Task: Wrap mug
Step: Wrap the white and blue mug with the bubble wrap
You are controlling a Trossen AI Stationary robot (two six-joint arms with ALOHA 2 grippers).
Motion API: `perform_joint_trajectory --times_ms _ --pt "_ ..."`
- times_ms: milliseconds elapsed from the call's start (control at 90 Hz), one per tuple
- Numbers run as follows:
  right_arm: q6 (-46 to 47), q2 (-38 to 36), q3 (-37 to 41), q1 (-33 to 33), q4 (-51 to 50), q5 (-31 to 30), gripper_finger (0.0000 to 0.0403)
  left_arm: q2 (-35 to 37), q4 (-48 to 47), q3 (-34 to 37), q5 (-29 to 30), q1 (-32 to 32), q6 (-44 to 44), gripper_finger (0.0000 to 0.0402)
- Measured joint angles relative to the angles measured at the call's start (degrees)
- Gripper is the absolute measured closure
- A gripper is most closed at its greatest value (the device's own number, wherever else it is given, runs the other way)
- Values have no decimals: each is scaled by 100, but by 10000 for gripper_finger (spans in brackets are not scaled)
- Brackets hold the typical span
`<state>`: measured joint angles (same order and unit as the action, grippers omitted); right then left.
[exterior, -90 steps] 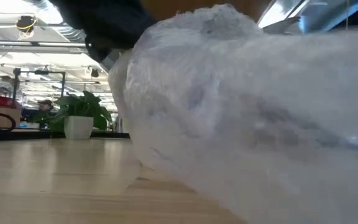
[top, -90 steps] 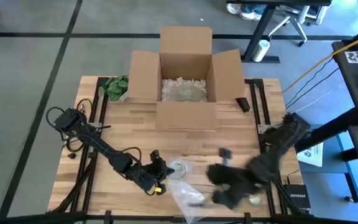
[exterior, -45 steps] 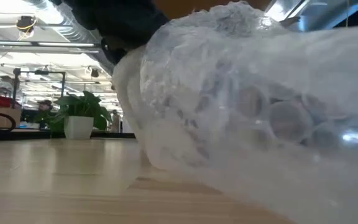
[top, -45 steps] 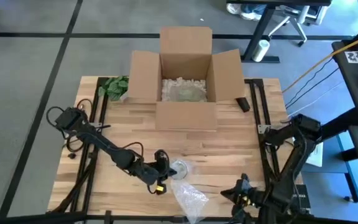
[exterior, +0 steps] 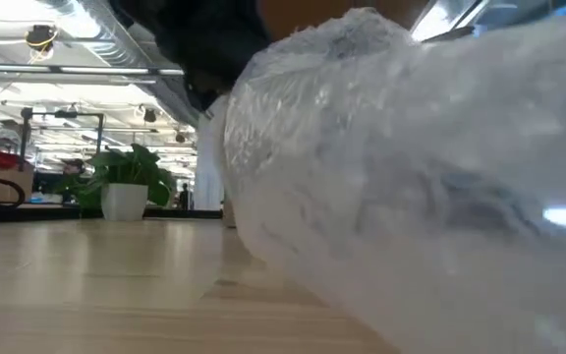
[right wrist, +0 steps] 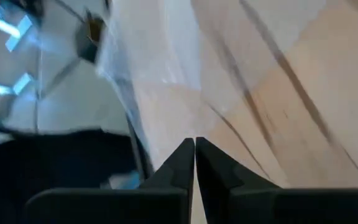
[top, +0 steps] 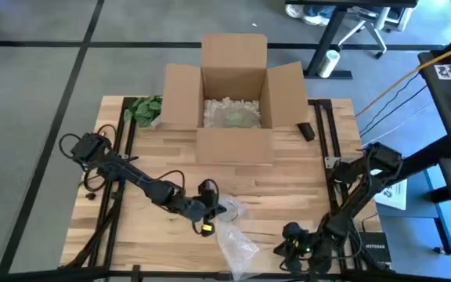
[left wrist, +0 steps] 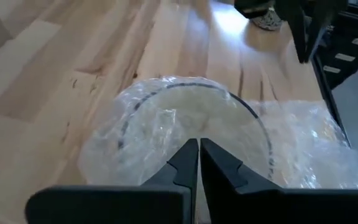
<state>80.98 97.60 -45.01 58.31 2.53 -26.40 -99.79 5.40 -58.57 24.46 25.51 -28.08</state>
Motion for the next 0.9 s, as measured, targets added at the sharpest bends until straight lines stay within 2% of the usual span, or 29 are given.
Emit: perform_joint_trajectory --times_ms 200,489,756,900 --pt "-865 0 -15 -544 -167 1091 354 2 3 0 5 -38 -163 402" --pt "-2783 3 -786 -1199 -893 1576 312 2 145 -101 25 73 -127 402" --pt "-2909 481 -863 -1216 -713 2449 307 2 143 -306 27 173 96 402" --pt "-2936 816 -1083 -1127 -357 2400 308 2 106 -306 27 273 -7 402"
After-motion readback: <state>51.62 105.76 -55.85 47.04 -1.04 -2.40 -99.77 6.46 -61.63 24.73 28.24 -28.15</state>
